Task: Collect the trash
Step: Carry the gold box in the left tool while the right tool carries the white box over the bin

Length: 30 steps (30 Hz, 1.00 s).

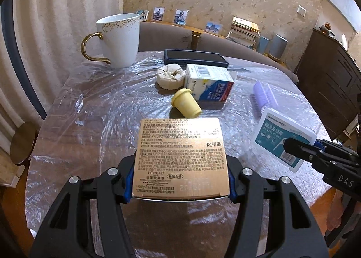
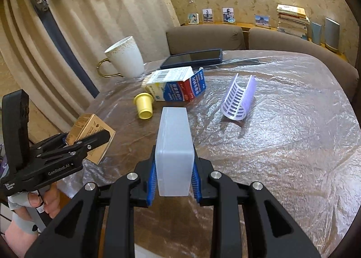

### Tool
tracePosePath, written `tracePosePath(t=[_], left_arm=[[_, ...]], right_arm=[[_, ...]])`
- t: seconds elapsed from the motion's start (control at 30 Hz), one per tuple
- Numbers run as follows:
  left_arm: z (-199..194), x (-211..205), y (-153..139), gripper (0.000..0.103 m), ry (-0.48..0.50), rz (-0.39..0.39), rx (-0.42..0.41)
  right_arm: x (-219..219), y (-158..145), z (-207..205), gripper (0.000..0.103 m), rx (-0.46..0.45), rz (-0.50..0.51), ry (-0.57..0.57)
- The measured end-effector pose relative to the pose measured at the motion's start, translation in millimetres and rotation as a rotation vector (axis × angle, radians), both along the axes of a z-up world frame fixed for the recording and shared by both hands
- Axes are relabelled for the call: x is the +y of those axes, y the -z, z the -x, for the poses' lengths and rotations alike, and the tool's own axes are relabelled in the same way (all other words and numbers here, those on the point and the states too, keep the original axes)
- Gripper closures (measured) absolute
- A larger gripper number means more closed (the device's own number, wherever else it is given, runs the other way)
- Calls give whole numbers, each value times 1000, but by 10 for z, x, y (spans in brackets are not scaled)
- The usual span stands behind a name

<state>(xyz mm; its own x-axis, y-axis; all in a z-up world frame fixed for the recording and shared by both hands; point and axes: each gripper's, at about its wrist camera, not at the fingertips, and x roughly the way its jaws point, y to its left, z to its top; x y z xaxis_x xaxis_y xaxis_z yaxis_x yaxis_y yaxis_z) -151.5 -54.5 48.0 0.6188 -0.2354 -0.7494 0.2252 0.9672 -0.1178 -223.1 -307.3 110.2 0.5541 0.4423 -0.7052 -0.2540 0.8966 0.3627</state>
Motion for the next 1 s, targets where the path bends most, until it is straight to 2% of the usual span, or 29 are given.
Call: tracePosePath(t=[1.0], left_arm=[[918, -110, -44, 44, 134, 2, 37]], right_arm=[[-192, -62, 1116, 77, 67, -19, -125]])
